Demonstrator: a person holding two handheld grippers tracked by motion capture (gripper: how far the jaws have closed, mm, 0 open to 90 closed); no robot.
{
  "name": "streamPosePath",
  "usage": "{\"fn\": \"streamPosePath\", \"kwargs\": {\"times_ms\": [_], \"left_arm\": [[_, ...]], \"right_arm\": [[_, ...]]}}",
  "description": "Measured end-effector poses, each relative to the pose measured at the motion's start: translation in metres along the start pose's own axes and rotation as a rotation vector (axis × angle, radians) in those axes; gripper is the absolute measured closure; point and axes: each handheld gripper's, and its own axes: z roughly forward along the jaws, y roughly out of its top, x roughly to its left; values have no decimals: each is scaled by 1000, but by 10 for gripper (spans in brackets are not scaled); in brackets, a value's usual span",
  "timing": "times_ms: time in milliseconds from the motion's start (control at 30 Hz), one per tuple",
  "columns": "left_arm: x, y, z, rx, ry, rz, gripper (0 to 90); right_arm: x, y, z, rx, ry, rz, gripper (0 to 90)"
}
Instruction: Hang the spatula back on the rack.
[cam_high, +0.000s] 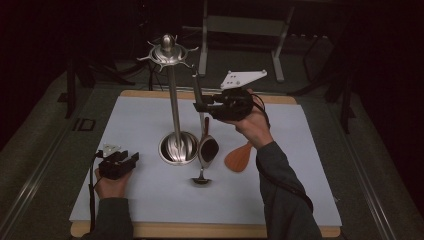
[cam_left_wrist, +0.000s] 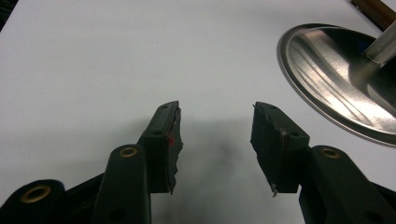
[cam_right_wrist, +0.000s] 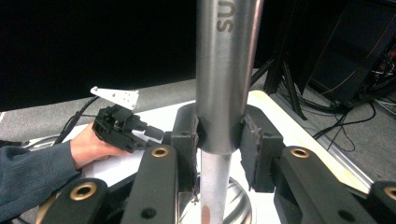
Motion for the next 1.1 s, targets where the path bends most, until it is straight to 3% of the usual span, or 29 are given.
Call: {"fn": "streamPosePath", "kwargs": {"times_ms": [500, 1100], "left_arm": [[0, 0, 0, 0, -2, -2, 526], [0, 0, 0, 0, -3, 0, 526]], "right_arm": [[-4, 2, 16, 12, 12, 17, 693], [-5, 0, 23, 10, 10, 26, 672]]}}
